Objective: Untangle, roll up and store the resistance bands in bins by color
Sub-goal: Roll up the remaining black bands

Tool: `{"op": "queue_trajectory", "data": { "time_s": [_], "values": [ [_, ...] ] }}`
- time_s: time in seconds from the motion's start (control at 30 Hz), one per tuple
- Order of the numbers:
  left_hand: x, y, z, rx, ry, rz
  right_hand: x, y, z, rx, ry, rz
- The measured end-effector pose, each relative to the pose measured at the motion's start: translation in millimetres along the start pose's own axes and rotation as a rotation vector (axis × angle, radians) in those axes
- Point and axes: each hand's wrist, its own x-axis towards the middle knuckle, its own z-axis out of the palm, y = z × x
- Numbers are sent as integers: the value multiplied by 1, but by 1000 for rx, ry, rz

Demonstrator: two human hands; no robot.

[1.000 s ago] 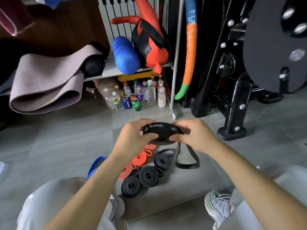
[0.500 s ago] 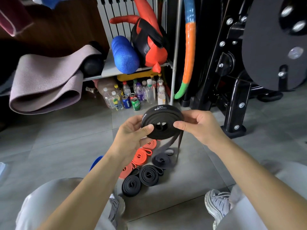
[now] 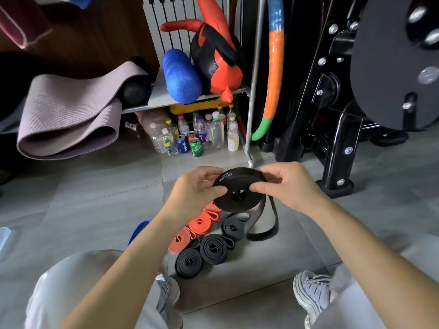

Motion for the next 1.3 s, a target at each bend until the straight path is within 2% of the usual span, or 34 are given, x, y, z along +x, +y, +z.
{"op": "queue_trajectory", "data": {
  "time_s": [0.27, 0.37, 0.53, 0.8, 0.93, 1.07, 1.3],
  "values": [
    [-3, -4, 0, 47, 62, 22, -3, 0, -4, 83, -20, 8],
    [-5, -2, -1, 101, 46, 42, -4, 0, -6, 76, -50, 8],
    [-8, -7, 3, 224, -82, 78, -5, 3, 2, -31, -99, 1],
    [1, -16, 12, 295, -30, 89, -1, 1, 7, -6, -94, -5],
    [9, -16, 10, 115, 56, 35, 5, -3, 1, 158, -11, 5],
    [11, -15, 10, -162, 119, -53, 9, -6, -2, 223, -28, 10],
    [10, -11, 9, -626, 120, -99, 16, -11, -1, 316, -24, 36]
  ]
}}
